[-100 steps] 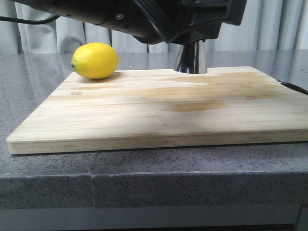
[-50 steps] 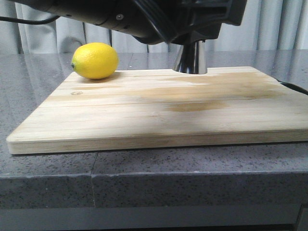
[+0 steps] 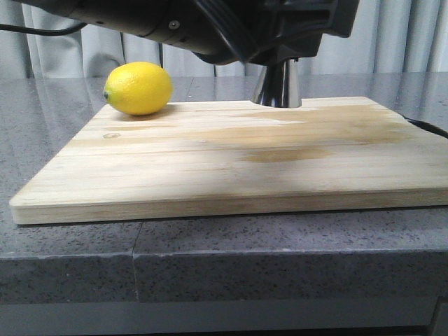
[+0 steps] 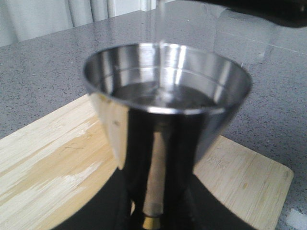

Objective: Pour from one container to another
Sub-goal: 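Tilt the beaker with the right gripper, pouring liquid into the jigger cup, then lower the beaker onto the board with the right gripper and release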

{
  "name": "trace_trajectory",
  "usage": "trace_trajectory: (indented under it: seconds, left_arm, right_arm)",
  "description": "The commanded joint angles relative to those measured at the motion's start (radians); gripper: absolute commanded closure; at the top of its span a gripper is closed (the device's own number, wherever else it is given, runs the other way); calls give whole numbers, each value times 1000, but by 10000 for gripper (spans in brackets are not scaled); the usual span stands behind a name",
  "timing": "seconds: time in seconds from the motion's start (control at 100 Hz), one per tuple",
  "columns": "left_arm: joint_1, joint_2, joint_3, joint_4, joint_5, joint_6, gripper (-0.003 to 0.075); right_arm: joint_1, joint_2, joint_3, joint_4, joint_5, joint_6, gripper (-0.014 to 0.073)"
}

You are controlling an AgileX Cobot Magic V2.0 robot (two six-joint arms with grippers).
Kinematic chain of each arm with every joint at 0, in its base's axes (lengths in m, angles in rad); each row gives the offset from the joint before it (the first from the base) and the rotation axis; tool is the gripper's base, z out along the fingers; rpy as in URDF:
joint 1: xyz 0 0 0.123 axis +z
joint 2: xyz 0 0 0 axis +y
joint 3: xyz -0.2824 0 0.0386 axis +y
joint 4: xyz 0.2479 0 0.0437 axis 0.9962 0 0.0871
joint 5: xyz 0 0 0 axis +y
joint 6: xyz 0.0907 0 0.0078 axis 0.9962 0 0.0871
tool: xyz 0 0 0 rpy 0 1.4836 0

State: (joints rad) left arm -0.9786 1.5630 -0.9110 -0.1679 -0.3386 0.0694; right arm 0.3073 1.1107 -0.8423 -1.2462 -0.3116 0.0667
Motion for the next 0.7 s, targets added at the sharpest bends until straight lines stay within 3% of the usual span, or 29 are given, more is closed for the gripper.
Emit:
trace_trajectory:
  seconds: [0.0, 0.15, 0.48, 0.69]
  left_arm:
    - [0, -34, -28, 3, -96, 1, 739]
    - [0, -34, -28, 3, -96, 1, 739]
    - [6, -34, -28, 3, -92, 1, 739]
    - [39, -35, -28, 3, -71, 1, 739]
  right_arm:
    - [0, -24, -38, 69, 8, 126, 373]
    - [-2, -22, -38, 101, 19, 217, 373]
    - [-85, 90, -38, 381, 44, 217, 373]
    - [-159, 207, -11, 530, -114, 217, 368]
